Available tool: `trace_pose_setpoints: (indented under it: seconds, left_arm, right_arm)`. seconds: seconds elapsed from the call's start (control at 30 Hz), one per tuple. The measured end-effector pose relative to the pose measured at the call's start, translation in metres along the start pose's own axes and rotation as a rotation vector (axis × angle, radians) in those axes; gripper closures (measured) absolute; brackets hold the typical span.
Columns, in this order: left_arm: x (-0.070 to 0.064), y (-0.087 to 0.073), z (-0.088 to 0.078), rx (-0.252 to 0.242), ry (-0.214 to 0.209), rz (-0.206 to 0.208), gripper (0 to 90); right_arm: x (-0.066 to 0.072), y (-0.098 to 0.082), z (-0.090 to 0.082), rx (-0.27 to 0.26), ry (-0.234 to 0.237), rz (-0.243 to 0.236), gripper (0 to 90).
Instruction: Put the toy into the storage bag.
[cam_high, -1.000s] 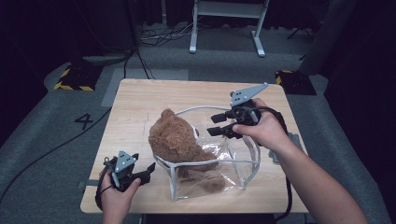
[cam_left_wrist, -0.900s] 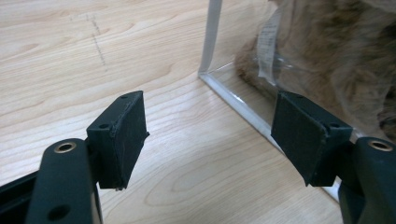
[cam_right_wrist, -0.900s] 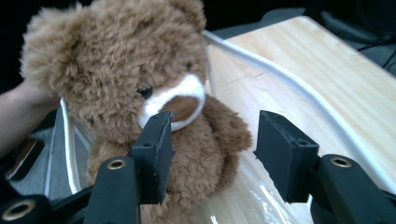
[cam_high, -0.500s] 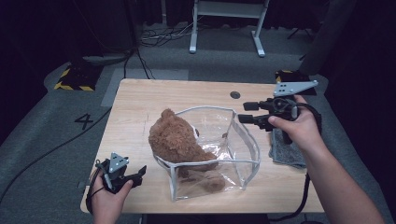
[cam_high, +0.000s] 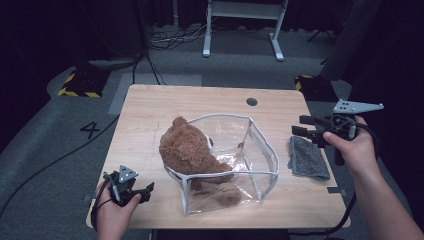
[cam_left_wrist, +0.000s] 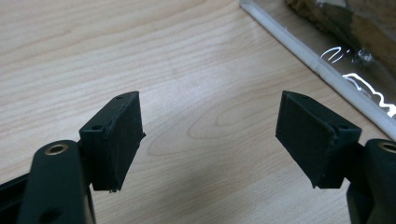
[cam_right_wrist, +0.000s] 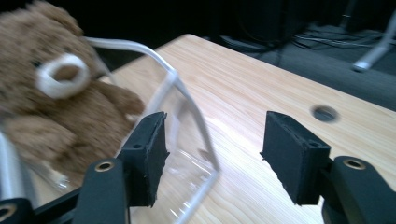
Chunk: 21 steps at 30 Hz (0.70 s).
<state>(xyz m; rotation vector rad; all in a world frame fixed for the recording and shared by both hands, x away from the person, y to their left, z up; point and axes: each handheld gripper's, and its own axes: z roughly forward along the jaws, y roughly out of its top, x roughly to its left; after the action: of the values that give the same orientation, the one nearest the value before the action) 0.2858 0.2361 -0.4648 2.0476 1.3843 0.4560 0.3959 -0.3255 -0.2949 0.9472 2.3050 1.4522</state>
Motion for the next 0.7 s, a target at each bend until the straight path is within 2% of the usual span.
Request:
trace_pose_setpoints:
  seconds: [0.13,0.23,0.37,0.47,0.57,0.7]
  left_arm:
    - [0.003,0.0,0.005,0.046,0.011,0.02,22.8]
    - [0.006,0.002,0.007,0.066,0.009,0.018,21.8]
    - [0.006,0.003,0.012,0.064,0.005,0.026,21.7]
    - [0.006,0.003,0.015,0.07,0.001,0.043,20.2]
    - [0.006,0.001,0.017,0.059,0.0,0.04,19.7]
    - [0.007,-0.001,0.019,0.07,-0.003,0.041,19.6]
  right_arm:
    - [-0.008,-0.019,-0.004,0.038,-0.065,0.009,36.6]
    - [-0.013,-0.035,-0.004,0.063,-0.114,0.017,34.9]
    - [-0.017,-0.056,0.0,0.108,-0.134,0.041,27.6]
    - [-0.019,-0.073,0.005,0.167,-0.165,0.043,23.0]
    - [-0.022,-0.087,0.008,0.18,-0.17,0.052,22.7]
    - [-0.026,-0.106,0.013,0.203,-0.176,0.064,22.6]
